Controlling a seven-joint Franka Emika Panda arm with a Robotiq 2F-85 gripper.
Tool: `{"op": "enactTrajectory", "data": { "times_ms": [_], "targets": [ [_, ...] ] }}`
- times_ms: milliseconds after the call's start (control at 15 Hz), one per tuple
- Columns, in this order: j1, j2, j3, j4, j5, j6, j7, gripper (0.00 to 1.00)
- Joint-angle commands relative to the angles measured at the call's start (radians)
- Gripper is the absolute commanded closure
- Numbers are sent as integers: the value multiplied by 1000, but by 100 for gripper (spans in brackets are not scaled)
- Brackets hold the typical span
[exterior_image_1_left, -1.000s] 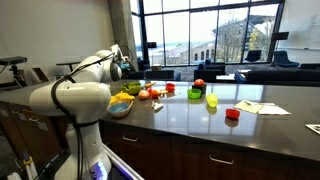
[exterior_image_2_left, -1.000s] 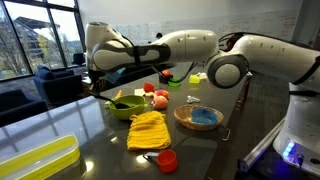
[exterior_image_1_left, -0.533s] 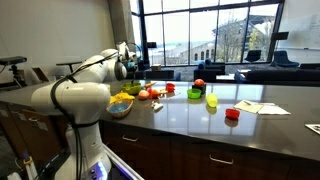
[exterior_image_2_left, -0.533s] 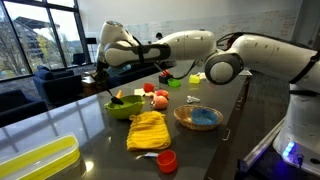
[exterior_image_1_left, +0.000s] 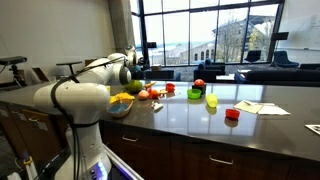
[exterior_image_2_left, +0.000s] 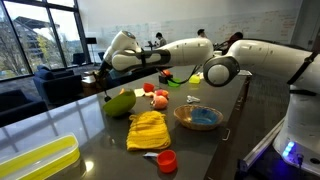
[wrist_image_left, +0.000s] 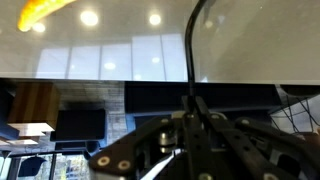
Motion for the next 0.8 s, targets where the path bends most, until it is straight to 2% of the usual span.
{"op": "enactTrajectory", "data": {
  "times_ms": [0,200,333,600,733],
  "targets": [
    [-9,21,37,11,23,65,-52,99],
    [10,15,56,8,17,79,-115,99],
    [39,-9,39,-13,-5,64,-128,99],
    [111,-26,-59,-11,-79,36,-19,99],
    [152,-43,-144,-9,-131,-24,112,99]
  ]
}}
